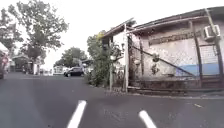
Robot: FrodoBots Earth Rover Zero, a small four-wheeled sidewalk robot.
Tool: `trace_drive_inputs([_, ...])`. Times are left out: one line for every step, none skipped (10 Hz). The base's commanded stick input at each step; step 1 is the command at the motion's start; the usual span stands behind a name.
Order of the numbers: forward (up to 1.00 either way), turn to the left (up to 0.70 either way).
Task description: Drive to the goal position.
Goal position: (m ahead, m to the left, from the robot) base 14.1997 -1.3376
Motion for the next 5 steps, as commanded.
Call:
trace_drive_inputs([0.55, 0.53])
trace_drive_inputs([0.70, 0.27])
trace_drive_inputs([0.70, 0.00])
trace_drive_inputs([0.70, 0.00])
trace_drive_inputs([0.70, 0.00])
